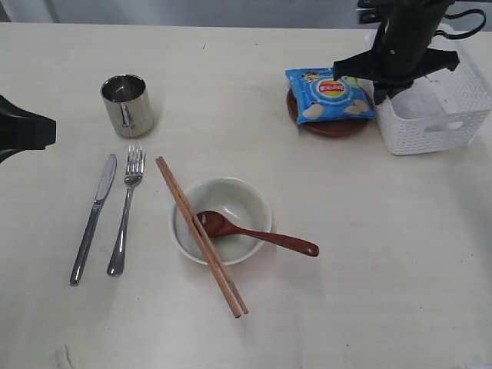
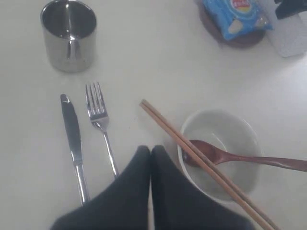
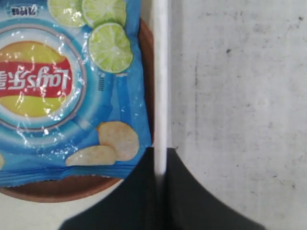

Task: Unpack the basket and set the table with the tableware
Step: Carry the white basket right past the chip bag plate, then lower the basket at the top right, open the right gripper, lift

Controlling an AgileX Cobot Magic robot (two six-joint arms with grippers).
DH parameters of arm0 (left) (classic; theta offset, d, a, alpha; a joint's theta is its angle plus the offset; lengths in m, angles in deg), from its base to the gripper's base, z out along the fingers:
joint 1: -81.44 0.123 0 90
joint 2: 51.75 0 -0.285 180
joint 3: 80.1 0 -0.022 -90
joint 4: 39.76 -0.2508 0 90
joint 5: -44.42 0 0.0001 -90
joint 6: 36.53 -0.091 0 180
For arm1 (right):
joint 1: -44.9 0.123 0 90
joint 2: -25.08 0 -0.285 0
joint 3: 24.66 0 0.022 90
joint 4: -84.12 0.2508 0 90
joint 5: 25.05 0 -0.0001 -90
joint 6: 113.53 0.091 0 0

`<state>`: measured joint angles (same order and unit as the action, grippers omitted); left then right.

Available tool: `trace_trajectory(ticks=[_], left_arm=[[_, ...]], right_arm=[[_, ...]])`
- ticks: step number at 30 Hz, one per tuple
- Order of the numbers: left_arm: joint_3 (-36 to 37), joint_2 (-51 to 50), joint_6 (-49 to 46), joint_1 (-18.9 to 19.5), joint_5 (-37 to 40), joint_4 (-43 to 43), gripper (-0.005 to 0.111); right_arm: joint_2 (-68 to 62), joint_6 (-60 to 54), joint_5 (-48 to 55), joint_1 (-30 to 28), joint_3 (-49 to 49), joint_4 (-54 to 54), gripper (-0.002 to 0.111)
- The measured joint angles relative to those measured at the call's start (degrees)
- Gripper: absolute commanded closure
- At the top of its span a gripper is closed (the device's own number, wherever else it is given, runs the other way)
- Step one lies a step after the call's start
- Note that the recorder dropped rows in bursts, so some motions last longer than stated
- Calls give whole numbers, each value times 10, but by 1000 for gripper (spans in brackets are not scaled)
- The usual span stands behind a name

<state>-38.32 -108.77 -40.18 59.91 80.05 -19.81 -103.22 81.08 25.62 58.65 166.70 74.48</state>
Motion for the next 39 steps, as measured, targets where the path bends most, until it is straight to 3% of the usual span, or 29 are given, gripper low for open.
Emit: trace_trajectory(ticks=[17,39], left_arm=[[0,0,0,0,0,5,107],[0,0,0,0,1,6,107]], right_arm=[[-12,13,-65,89,16,123,109],[-54,34,-13,119,99,102,109]])
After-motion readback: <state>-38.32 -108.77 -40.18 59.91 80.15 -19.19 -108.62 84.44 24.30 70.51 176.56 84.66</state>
